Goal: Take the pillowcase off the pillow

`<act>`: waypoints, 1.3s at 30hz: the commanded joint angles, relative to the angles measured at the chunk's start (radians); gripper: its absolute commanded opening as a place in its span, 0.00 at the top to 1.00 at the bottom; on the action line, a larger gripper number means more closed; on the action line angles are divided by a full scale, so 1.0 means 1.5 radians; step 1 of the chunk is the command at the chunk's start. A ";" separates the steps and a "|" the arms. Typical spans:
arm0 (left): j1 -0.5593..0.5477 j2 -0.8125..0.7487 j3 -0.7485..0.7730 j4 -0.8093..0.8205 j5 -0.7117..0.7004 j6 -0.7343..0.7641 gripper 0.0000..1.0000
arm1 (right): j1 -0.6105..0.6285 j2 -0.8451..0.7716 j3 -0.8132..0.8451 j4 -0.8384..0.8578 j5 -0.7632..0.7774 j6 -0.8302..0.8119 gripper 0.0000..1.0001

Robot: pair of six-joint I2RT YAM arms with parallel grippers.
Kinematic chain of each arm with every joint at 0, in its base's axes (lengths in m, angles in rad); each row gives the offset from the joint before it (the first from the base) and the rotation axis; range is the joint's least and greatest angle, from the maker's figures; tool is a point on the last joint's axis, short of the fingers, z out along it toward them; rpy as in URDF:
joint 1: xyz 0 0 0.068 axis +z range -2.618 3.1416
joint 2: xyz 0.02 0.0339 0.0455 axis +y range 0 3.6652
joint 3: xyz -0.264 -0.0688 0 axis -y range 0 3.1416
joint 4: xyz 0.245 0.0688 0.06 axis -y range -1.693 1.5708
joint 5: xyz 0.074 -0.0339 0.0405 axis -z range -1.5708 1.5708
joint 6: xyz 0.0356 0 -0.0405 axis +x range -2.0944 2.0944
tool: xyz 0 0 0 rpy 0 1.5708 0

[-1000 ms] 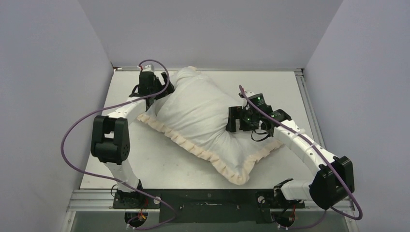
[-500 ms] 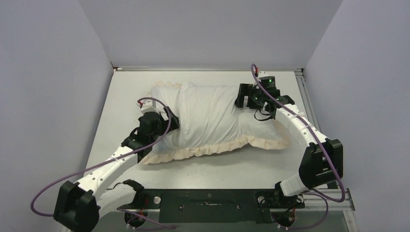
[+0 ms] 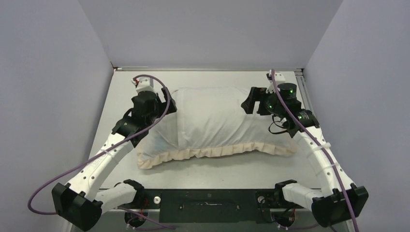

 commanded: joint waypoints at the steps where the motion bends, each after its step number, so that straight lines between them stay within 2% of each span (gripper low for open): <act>1: 0.066 0.086 0.079 0.046 0.005 0.019 0.04 | 0.003 -0.081 -0.039 -0.106 -0.044 -0.011 0.10; 4: 0.124 0.146 0.109 0.075 0.031 0.019 0.04 | 0.002 -0.117 -0.056 -0.159 -0.060 -0.022 0.10; 7: 0.175 0.222 0.155 0.077 0.089 0.020 0.04 | 0.003 -0.137 -0.094 -0.181 -0.117 -0.026 0.10; 10: 0.182 0.279 0.172 0.079 0.120 0.016 0.04 | 0.003 -0.144 -0.148 -0.161 -0.198 -0.018 0.10; 12: 0.180 0.289 0.146 0.098 0.150 0.004 0.04 | 0.004 -0.141 -0.183 -0.137 -0.225 -0.008 0.10; 16: 0.177 0.272 0.063 0.148 0.214 -0.042 0.04 | 0.004 -0.132 -0.238 -0.049 -0.203 0.026 0.10; 20: 0.152 0.225 -0.038 0.188 0.280 -0.070 0.04 | 0.003 -0.090 -0.253 0.050 -0.155 0.051 0.10; 25: 0.101 0.104 -0.168 0.188 0.286 -0.086 0.04 | 0.001 0.004 -0.224 0.177 -0.088 0.078 0.10; 30: 0.014 -0.023 -0.243 0.164 0.258 -0.106 0.04 | -0.006 0.117 -0.168 0.272 -0.043 0.098 0.10; 35: -0.022 -0.104 -0.267 0.123 0.252 -0.111 0.04 | -0.011 0.180 -0.110 0.269 -0.037 0.102 0.10; 39: -0.022 -0.198 -0.210 -0.025 0.161 -0.073 0.04 | 0.002 0.137 -0.097 0.220 -0.026 0.071 0.10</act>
